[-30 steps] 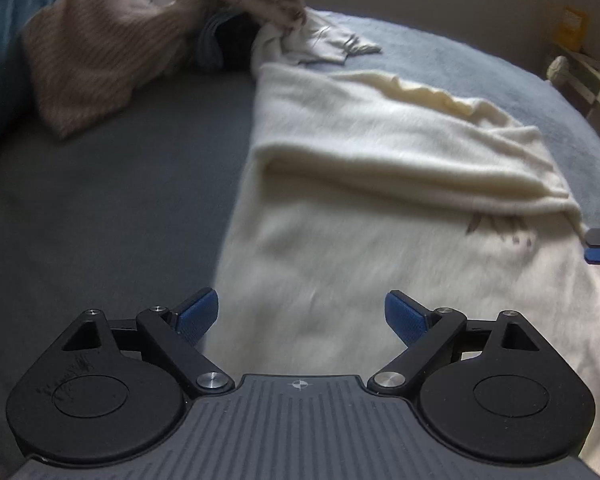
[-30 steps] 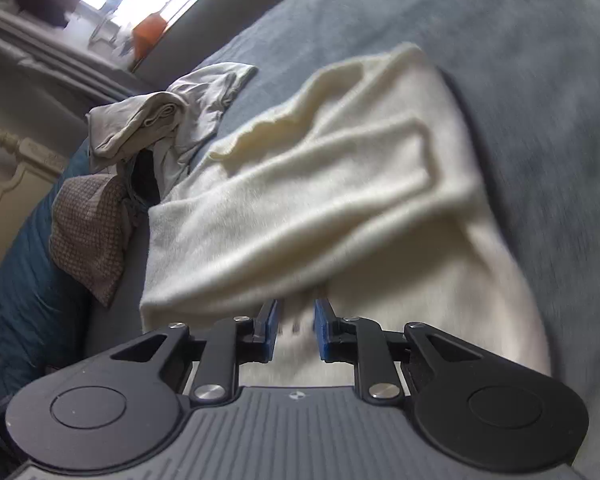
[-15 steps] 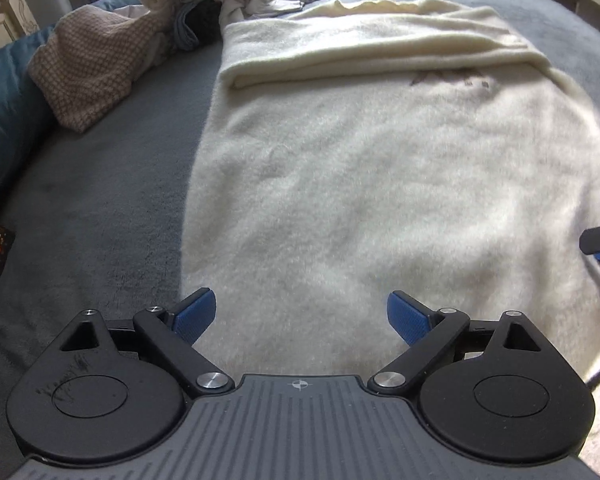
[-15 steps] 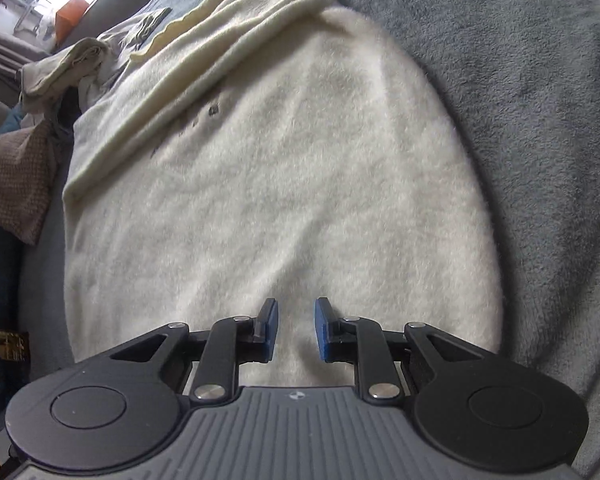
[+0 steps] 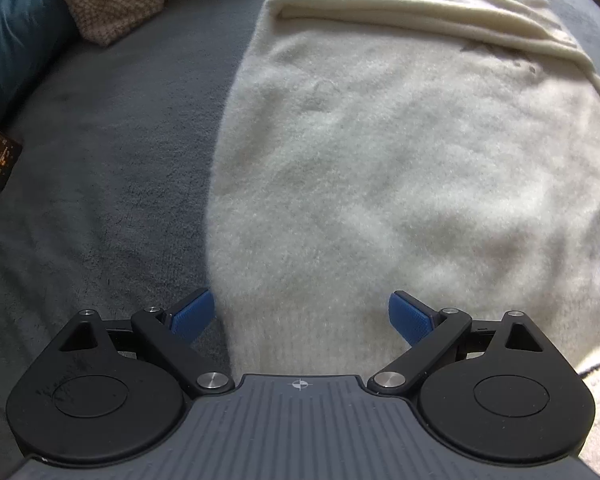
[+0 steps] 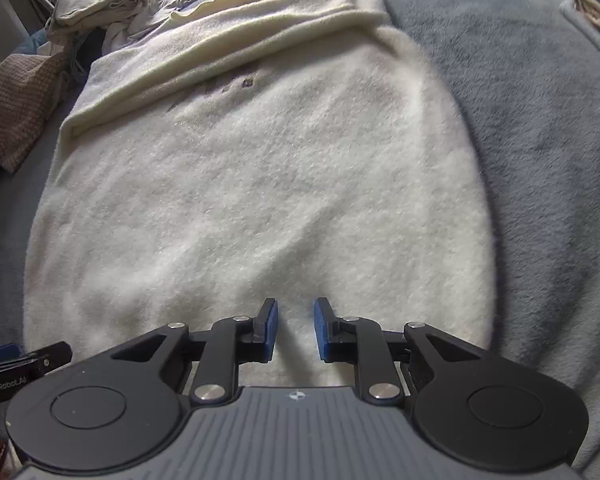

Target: Fold clothes

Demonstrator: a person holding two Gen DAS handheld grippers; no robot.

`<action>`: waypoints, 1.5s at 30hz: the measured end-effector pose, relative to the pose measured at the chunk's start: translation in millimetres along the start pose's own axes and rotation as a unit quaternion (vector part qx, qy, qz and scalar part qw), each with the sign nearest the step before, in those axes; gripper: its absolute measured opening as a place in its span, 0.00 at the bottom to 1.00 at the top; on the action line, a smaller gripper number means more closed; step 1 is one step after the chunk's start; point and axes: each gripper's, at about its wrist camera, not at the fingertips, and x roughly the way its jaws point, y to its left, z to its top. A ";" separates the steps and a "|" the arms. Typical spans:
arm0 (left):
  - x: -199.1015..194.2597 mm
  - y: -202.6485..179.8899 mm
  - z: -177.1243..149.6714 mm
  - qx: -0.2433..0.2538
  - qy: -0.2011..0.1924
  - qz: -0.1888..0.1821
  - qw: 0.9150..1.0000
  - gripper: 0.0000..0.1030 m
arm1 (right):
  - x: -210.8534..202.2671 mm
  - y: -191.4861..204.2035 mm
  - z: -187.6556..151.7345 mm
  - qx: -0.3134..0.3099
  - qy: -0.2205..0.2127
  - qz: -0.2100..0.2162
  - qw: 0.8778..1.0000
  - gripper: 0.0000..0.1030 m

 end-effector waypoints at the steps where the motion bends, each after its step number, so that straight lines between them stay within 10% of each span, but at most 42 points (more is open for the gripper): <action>1: -2.4 -1.7 -0.2 0.002 -0.001 -0.001 1.000 0.92 | -2.3 -1.6 1.0 0.000 -0.005 -0.004 1.000 0.19; 33: -27.8 -1.4 3.9 0.009 -0.013 0.004 1.000 0.93 | 3.9 -23.3 -5.9 0.066 0.000 -0.007 0.998 0.21; 45: -16.8 104.7 -12.3 -0.104 -0.010 -0.006 0.995 0.93 | 3.3 -23.7 -7.3 0.073 -0.002 -0.006 0.997 0.22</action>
